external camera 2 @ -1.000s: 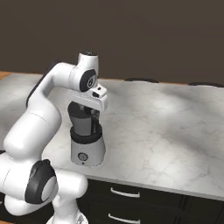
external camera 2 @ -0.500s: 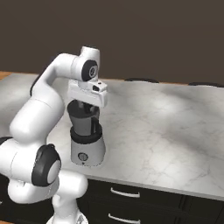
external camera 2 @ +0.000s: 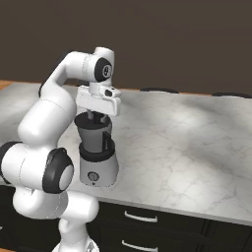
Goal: Close the lid blender by securely placing the lid on top.
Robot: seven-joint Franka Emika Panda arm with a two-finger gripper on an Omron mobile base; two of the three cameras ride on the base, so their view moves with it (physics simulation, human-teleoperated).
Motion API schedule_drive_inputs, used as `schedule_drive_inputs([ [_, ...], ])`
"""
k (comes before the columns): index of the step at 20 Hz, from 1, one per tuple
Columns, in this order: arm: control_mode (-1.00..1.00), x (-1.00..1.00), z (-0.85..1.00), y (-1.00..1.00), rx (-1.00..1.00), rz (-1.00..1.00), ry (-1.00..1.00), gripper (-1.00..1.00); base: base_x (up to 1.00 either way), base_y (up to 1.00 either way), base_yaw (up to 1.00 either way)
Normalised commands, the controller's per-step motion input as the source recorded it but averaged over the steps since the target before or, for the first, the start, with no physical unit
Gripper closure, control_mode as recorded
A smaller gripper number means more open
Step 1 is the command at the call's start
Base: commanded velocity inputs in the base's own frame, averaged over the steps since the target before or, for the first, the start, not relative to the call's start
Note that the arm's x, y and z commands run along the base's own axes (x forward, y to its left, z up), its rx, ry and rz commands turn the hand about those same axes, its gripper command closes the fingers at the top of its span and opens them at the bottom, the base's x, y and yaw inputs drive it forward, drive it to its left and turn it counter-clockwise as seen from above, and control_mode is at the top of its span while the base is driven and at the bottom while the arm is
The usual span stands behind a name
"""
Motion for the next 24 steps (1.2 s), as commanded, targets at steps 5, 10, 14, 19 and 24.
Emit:
schedule_drive_inputs([
  [5, -1.0, -0.05, -0.08, 0.0, -0.02, 0.0, 0.0, 1.0, 0.0, 0.0, 0.0],
  [10, -1.0, -0.17, -0.16, 0.0, -0.01, 0.0, -0.03, 1.0, 0.0, 0.0, 0.0],
  [14, -1.0, -0.05, -0.22, 0.0, -0.03, 0.0, -0.05, 1.0, 0.0, 0.0, 0.0],
  [19, -1.0, -0.01, -0.24, 0.0, -0.07, 0.0, -0.16, 1.0, 0.0, 0.0, 0.0],
  [24, -1.0, 0.07, -0.05, 0.0, -0.03, 0.0, -0.19, 1.0, 0.0, 0.0, 0.0],
])
